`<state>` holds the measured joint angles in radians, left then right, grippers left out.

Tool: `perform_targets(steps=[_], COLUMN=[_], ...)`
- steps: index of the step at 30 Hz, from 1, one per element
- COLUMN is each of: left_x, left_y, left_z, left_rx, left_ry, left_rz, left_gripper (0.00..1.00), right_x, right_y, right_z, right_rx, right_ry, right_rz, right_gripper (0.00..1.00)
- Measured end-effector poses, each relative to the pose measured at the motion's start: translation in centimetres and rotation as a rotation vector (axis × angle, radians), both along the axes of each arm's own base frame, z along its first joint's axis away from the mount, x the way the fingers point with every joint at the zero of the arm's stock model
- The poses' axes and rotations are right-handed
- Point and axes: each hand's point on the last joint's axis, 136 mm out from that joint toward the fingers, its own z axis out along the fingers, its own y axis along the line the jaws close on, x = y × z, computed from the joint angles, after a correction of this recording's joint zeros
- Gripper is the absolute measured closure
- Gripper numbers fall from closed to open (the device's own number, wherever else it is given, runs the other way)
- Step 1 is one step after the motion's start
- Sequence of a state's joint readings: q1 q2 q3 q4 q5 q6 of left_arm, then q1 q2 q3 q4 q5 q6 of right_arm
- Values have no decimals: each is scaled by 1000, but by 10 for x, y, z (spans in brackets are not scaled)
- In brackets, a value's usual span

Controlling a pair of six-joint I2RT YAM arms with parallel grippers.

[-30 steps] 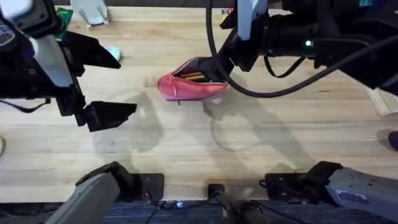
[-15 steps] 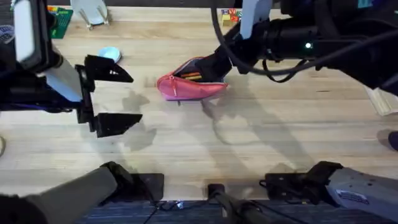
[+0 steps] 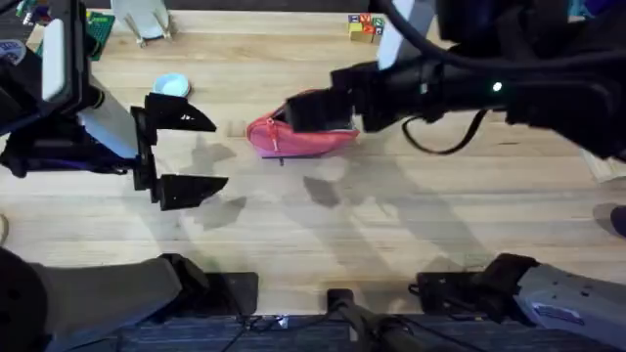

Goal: Unzip the bag, pick up the pens from the table one at a time and place them inside, then zip the bag closed.

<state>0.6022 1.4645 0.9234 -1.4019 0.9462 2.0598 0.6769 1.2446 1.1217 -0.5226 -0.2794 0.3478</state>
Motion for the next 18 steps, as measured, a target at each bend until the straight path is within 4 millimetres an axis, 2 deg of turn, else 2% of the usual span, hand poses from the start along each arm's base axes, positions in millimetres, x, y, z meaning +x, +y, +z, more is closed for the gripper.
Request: perform_targets(steps=[3, 6, 12, 18], left_x=[0, 0, 0, 0], left_y=[0, 0, 0, 0], left_z=[0, 0, 0, 0], left_rx=[-1, -1, -1, -1], left_ry=[-1, 0, -1, -1], left_rz=[0, 0, 0, 1], left_gripper=[7, 7, 7, 7], right_x=[-18, -27, -23, -25], right_y=[15, 19, 15, 17], right_z=[-1, -7, -12, -12], right_rx=[13, -6, 2, 27], right_ry=[39, 80, 150, 188], right_rz=[25, -24, -230, -307], right_gripper=[4, 4, 4, 4])
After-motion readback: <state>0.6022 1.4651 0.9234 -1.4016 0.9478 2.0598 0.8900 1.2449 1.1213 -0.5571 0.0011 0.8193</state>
